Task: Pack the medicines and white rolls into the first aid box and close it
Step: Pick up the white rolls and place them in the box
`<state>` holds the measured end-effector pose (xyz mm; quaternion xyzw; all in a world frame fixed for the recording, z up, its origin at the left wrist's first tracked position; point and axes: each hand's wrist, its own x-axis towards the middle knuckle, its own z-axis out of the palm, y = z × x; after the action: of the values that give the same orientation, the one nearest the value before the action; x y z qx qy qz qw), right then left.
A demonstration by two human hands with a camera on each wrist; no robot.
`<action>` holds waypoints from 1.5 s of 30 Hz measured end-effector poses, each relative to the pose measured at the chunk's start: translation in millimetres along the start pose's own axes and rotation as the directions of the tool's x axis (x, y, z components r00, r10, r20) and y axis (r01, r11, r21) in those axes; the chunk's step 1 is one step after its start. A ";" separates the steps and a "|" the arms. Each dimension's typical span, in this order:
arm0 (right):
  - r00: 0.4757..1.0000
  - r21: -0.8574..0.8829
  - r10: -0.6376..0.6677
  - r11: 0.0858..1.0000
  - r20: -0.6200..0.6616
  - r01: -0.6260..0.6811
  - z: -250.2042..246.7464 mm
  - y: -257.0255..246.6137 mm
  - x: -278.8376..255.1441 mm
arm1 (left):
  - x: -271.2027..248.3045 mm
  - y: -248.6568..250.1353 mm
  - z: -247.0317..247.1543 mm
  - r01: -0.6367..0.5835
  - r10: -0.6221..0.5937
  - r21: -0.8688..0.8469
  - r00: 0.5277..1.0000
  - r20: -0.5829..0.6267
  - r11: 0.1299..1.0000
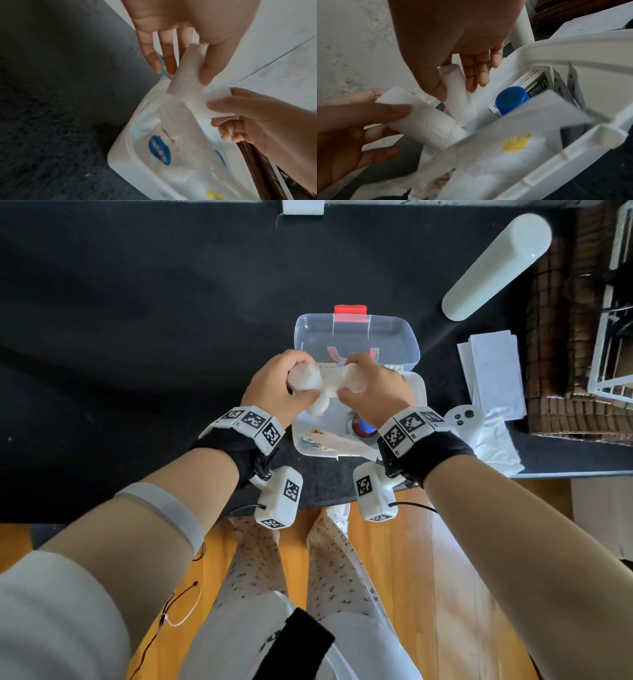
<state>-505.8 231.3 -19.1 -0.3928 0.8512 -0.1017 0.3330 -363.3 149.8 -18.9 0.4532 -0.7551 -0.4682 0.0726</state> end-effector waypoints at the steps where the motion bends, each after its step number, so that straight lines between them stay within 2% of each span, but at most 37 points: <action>1: 1.000 0.006 0.004 1.000 -0.006 -0.004 -1.3 -0.2 -0.2 | 1.8 -1.0 -1.9 -0.005 0.005 0.012 1.000 -0.015 1.000; 5: 1.000 0.006 0.009 1.000 -0.019 -0.009 -4.8 2.4 -1.6 | 5.4 -4.2 -6.7 -0.025 0.026 0.040 0.999 -0.033 0.999; 8: 1.000 -0.005 0.013 1.000 -0.015 -0.013 -1.3 5.2 0.8 | 3.5 -3.4 -8.1 -0.024 0.023 -0.024 0.999 -0.035 0.999; 11: 1.000 -0.001 0.013 1.000 -0.001 -0.013 1.8 5.7 1.8 | -2.2 -0.9 -5.2 -0.008 0.010 -0.067 0.999 0.032 0.998; 14: 1.000 0.002 -0.001 1.000 0.000 0.001 5.8 5.2 1.7 | -6.6 -2.0 0.2 -0.003 0.004 -0.010 0.997 0.081 1.000; 17: 1.000 -0.037 -0.013 0.999 0.010 0.013 14.3 5.0 4.8 | -6.3 -2.3 4.6 0.024 -0.026 0.059 0.999 0.031 0.998; 20: 1.000 -0.086 -0.027 0.996 -0.011 0.026 24.3 8.2 7.6 | -6.7 -1.6 11.9 0.010 -0.011 0.035 1.000 0.004 0.999; 24: 0.999 -0.014 0.031 0.999 -0.030 -0.032 30.4 11.3 4.6 | -14.0 -3.6 14.7 -0.014 0.014 -0.021 1.000 0.010 1.000; 27: 0.996 0.020 0.021 1.000 -0.082 -0.020 36.7 13.5 2.5 | -15.9 -11.1 12.3 0.006 -0.007 -0.037 1.000 -0.027 0.999; 30: 0.995 0.047 -0.031 0.998 -0.090 0.036 35.5 16.1 -1.4 | -13.7 -15.1 8.7 0.020 -0.022 -0.043 0.998 -0.058 0.999; 34: 0.968 0.240 -0.246 0.938 -0.044 0.249 28.5 11.1 -8.3 | -10.4 -5.1 5.2 -0.026 0.025 -0.057 1.000 -0.017 0.998; 36: 0.958 0.284 -0.283 0.916 -0.040 0.283 26.0 6.1 -7.7 | -9.9 1.0 5.7 -0.062 0.062 -0.051 0.998 0.008 0.997; 39: 0.966 0.270 -0.256 0.928 -0.044 0.258 22.6 0.4 -6.2 | -9.4 3.9 6.0 -0.069 0.072 -0.057 0.997 0.041 0.996; 42: 0.976 0.243 -0.213 0.946 -0.042 0.216 22.9 4.7 -9.1 | -6.1 -5.0 2.0 0.010 -0.003 -0.106 0.998 0.069 0.994; 45: 0.989 0.298 -0.139 0.944 -0.041 0.145 23.5 15.0 -11.9 | -1.4 -22.9 1.0 0.083 -0.086 0.033 0.993 0.086 0.996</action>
<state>-494.1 252.2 -37.6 -0.3970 0.7985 -0.2571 0.3724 -348.9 148.1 -36.7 0.4649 -0.7445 -0.4790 0.0130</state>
